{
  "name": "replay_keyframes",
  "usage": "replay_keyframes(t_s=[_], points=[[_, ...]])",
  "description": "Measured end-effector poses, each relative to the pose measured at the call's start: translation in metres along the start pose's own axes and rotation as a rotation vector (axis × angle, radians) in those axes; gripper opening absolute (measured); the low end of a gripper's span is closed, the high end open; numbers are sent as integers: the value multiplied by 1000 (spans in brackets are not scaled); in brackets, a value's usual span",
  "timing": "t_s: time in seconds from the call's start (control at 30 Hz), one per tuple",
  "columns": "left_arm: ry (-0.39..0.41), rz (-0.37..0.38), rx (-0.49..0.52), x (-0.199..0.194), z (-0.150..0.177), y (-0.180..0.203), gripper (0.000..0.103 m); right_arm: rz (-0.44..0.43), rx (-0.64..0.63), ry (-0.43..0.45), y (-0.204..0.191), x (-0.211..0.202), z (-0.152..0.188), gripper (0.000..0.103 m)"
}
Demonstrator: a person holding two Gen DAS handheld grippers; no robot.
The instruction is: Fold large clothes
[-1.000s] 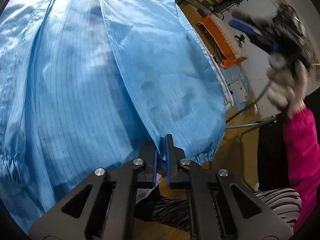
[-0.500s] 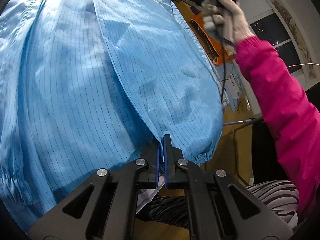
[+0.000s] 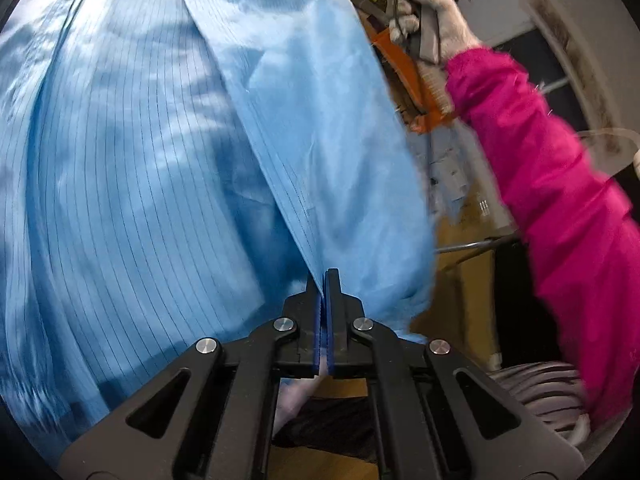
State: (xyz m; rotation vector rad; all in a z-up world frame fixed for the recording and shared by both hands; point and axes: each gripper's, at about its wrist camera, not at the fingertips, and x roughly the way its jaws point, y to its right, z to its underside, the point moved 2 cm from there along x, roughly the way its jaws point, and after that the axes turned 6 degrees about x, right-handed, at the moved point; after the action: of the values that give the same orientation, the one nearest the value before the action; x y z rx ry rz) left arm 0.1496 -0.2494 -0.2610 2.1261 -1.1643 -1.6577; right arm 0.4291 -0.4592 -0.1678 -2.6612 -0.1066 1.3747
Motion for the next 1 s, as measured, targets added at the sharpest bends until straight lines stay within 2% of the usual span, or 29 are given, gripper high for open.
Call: replay_keyframes(t_s=[0.03,0.17,0.23,0.37,0.5,0.6,0.67,0.77,0.83,0.9,1.0], points=[[-10,0,-14,5,1,-4,0,10,8,-13,2,6,0,0],[-15,3,-29,11,2,-10,0,139,-9,-110,9,39,18,2],[-11,-6,4,8,1,-7,0,142,14,-111,12,31,25,6],[8,-28,-7,-4,2,-8,0,26,80,-63,16,-33,45,8],[46,-27,-8,-25,4,-3,0,19,26,-32,7,-101,81,8],[81,-12,21,-43,8,10,0,-44,38,-17,0,-154,128,8],[92,5,76,-49,13,26,0,-78,38,-26,-6,-173,163,10],[78,19,153,-40,21,50,0,-112,54,-75,-13,-182,219,16],[40,23,199,-25,29,60,0,-121,83,-114,-14,-179,251,19],[4,-8,210,-11,35,59,0,-125,120,-144,-14,-172,275,19],[-51,-74,201,5,48,47,0,-157,180,-168,-14,-160,285,19]])
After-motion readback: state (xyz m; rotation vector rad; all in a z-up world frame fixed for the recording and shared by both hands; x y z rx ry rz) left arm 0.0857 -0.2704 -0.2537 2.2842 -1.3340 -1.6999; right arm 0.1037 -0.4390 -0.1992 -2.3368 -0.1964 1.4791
